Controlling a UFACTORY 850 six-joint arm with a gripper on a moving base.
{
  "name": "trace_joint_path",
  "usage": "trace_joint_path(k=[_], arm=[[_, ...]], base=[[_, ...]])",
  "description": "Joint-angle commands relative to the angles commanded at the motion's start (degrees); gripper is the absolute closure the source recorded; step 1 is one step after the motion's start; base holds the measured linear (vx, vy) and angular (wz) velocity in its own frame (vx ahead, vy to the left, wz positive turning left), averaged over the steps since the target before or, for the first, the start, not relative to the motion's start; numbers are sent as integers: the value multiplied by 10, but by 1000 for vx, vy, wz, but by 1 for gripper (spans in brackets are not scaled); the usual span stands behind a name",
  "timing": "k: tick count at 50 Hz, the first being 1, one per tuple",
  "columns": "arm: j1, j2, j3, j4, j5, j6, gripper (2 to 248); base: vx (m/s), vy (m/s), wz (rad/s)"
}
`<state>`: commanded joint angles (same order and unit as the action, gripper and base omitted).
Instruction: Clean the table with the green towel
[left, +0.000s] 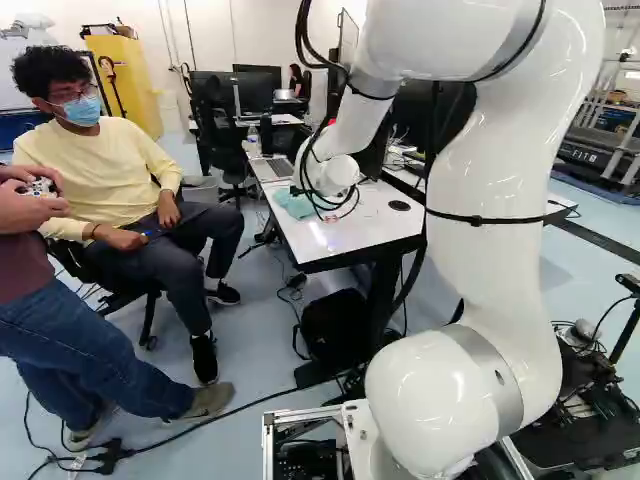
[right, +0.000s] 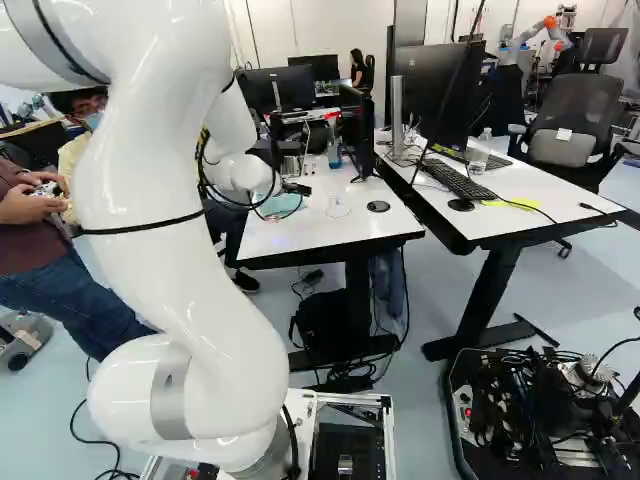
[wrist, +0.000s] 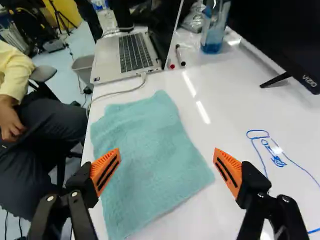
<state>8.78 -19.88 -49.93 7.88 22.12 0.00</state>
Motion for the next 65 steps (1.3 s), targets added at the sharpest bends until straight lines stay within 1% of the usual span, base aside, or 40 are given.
trace_joint_path(k=[16, 52, 65], arm=[[1, -5, -6, -40, -96, 0, 3], [1, -6, -6, -40, -96, 0, 3], [-4, -26, -32, -40, -96, 0, 3]], base=[[0, 0, 0], [0, 0, 0], [0, 0, 0]])
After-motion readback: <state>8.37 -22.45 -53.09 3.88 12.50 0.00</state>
